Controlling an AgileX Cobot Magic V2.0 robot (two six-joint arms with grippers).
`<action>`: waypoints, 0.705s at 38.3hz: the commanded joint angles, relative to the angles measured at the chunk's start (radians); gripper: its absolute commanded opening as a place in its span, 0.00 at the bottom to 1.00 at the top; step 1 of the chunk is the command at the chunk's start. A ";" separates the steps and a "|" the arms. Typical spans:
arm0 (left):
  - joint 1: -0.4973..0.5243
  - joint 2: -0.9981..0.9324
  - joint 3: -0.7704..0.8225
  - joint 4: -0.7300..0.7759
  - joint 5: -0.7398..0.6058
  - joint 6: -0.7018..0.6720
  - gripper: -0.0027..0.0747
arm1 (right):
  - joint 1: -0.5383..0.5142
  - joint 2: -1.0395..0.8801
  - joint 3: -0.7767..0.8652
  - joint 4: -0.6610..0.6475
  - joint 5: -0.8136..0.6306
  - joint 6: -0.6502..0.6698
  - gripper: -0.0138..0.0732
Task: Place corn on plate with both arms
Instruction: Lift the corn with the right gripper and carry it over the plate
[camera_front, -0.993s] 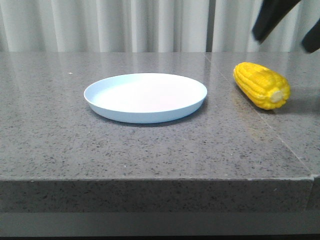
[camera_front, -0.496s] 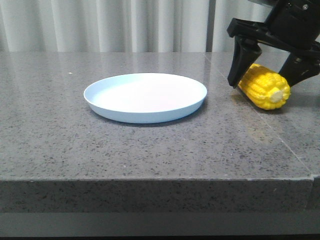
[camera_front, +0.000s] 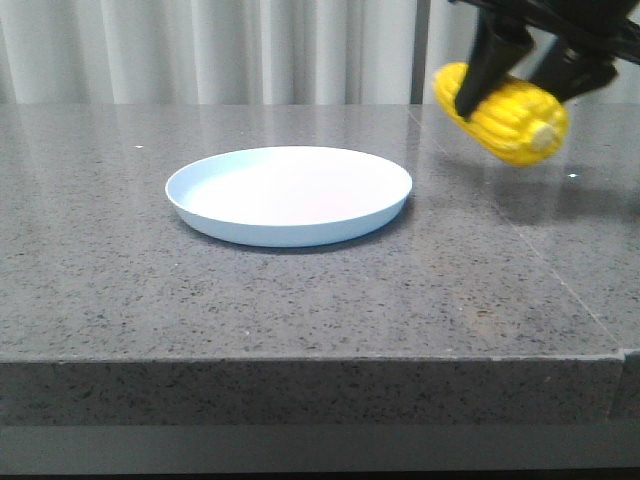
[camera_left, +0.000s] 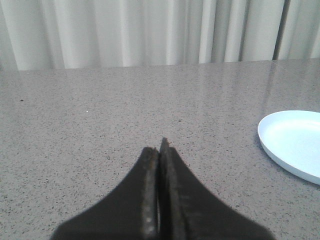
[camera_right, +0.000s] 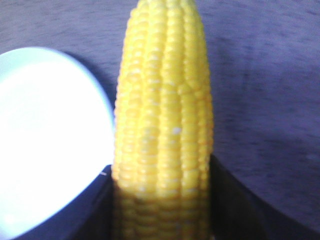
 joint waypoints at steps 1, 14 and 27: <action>0.000 0.010 -0.028 0.003 -0.081 -0.006 0.01 | 0.084 -0.045 -0.059 -0.021 -0.046 0.019 0.39; 0.000 0.010 -0.028 0.003 -0.081 -0.006 0.01 | 0.350 0.117 -0.253 -0.290 0.008 0.307 0.39; 0.000 0.010 -0.028 0.003 -0.081 -0.006 0.01 | 0.379 0.220 -0.305 -0.350 0.028 0.397 0.44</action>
